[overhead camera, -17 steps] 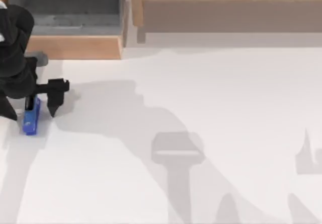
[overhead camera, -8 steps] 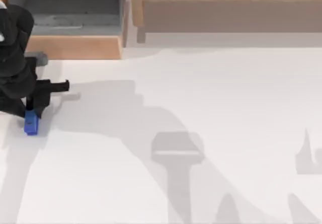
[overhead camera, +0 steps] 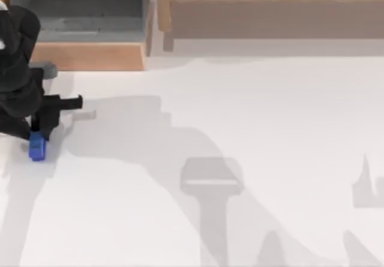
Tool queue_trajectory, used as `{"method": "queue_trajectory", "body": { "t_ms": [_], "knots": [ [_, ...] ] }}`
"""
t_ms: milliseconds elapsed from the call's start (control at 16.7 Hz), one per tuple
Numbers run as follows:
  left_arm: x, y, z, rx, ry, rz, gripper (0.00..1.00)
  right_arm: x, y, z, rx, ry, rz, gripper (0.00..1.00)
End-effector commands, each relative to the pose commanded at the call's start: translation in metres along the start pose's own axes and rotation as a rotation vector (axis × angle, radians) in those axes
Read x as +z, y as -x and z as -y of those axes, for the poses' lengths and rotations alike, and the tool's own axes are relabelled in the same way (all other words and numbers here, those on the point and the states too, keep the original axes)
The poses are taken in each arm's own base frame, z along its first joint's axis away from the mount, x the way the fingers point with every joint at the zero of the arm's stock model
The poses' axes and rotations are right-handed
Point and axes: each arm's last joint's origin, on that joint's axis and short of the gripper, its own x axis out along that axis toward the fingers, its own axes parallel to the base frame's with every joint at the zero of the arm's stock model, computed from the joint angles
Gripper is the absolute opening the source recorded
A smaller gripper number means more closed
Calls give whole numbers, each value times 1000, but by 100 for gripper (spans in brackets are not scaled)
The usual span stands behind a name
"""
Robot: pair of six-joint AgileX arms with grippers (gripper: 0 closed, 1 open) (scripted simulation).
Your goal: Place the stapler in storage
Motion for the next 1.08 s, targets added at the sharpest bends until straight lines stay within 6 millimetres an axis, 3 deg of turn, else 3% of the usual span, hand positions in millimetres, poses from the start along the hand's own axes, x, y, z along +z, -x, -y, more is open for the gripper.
{"method": "queue_trajectory", "body": {
  "t_ms": [480,600,840,1080],
  "knots": [
    [-27,-15,36,15,-219,-105,0,0,0,0,0,0,0,100],
    [-21,-7,31,7,-173,-99,0,0,0,0,0,0,0,100],
    [-1,27,3,-1,-12,-9,0,0,0,0,0,0,0,100],
    [0,31,1,3,-7,5,0,0,0,0,0,0,0,100]
  ]
}}
